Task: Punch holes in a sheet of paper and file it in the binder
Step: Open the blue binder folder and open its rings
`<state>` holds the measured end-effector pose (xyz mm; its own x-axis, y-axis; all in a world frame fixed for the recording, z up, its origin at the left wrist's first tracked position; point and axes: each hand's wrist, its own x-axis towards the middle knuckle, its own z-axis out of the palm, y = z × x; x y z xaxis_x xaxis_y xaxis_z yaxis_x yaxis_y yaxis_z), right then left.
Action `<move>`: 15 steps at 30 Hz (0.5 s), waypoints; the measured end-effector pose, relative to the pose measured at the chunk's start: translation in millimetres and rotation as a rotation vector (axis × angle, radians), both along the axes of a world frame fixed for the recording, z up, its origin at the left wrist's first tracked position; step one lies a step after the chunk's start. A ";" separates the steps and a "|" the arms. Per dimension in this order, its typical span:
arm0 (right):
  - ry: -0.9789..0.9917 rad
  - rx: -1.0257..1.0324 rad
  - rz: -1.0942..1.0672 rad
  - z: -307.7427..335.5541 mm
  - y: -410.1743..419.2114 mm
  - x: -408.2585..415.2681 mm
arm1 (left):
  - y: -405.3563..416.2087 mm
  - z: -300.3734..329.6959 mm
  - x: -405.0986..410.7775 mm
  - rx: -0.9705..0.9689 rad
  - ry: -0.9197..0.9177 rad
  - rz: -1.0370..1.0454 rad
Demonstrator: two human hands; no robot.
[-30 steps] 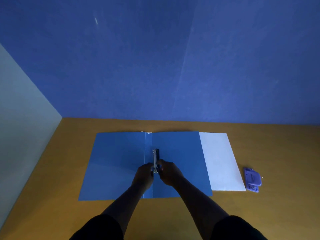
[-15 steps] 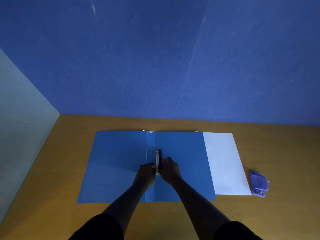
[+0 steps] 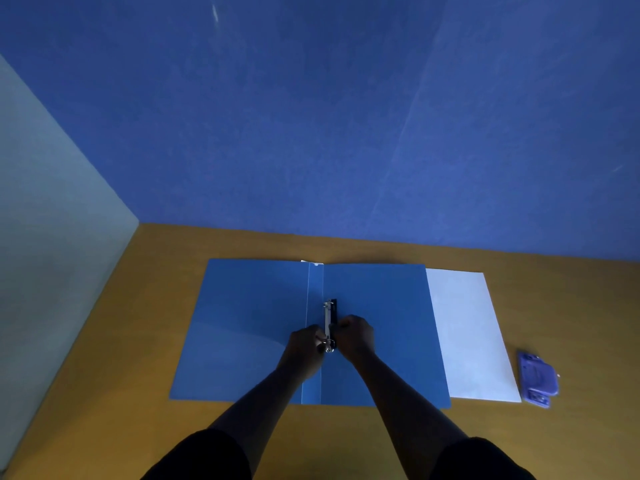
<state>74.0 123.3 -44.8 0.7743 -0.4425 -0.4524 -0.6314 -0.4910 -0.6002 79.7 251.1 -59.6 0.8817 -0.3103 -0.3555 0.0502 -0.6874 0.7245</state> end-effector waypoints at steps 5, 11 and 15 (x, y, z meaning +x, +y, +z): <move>-0.052 0.083 -0.021 2.0 3.3 2.9 | 1.5 0.9 0.8 -0.004 -0.002 0.003; -0.073 0.053 0.078 4.7 5.8 -4.2 | 2.6 8.5 0.6 -0.038 -0.010 0.040; -0.077 0.031 0.154 4.0 4.1 -8.8 | 5.4 12.6 2.4 -0.053 -0.047 0.028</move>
